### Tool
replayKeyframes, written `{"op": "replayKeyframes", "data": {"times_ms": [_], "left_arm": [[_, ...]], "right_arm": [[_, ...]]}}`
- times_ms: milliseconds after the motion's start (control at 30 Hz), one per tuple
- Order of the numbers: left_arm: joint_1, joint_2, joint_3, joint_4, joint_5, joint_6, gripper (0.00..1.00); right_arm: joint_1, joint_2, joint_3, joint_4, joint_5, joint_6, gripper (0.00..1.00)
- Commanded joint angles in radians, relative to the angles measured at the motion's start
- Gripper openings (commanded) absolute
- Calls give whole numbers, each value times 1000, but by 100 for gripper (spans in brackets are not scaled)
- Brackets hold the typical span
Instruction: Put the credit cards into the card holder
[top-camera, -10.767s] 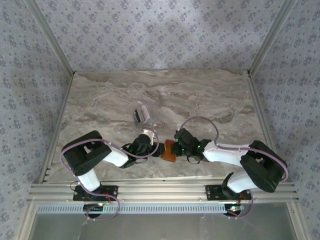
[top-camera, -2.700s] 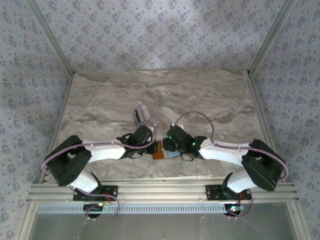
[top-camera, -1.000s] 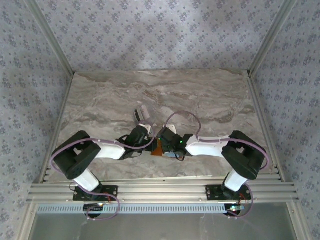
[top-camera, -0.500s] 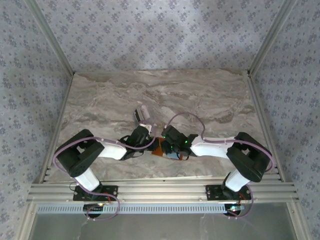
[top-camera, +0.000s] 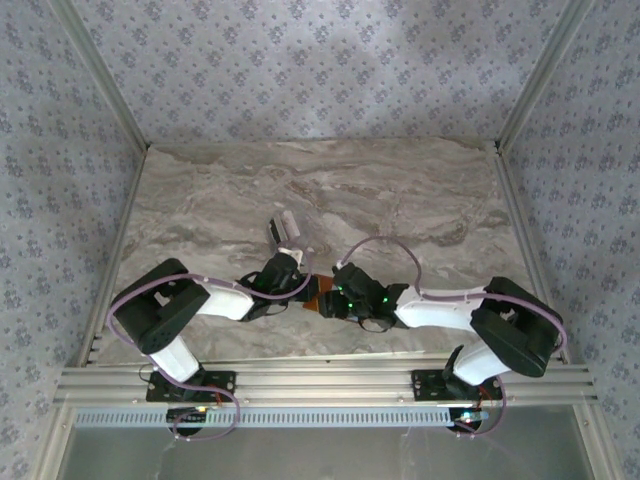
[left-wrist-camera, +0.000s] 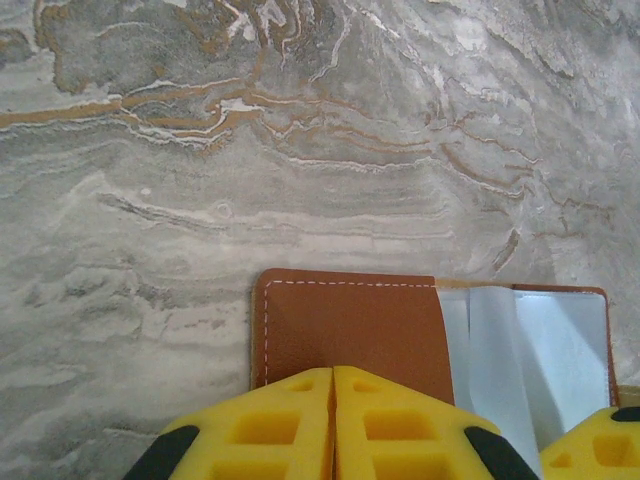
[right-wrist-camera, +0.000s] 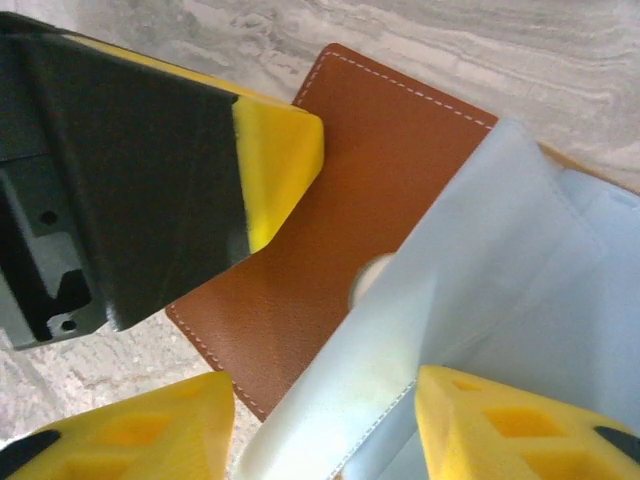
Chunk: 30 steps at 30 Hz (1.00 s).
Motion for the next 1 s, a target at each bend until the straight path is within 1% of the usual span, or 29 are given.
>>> {"op": "replayKeyframes", "data": {"times_ms": [0, 133, 300, 400, 467, 667, 967], "left_arm": [[-5, 48, -51, -177, -34, -10, 10], [-2, 47, -51, -177, -34, -8, 10], [-2, 44, -53, -176, -33, -9, 10], [-2, 41, -59, -170, -32, -12, 10], [-2, 41, -60, -165, -26, -12, 10], [-6, 30, -77, -136, 1, -22, 10], [-9, -2, -99, -133, -3, -25, 10]], "right_arm": [[29, -33, -44, 1, -20, 46, 60], [50, -72, -76, 9, 8, 66, 66], [62, -106, -94, 23, -5, 83, 70], [63, -124, -71, -35, 44, 64, 71], [53, -118, -62, -39, 39, 55, 72], [20, -69, -15, -8, 3, 28, 70], [-10, -24, 43, 34, -24, 10, 68]]}}
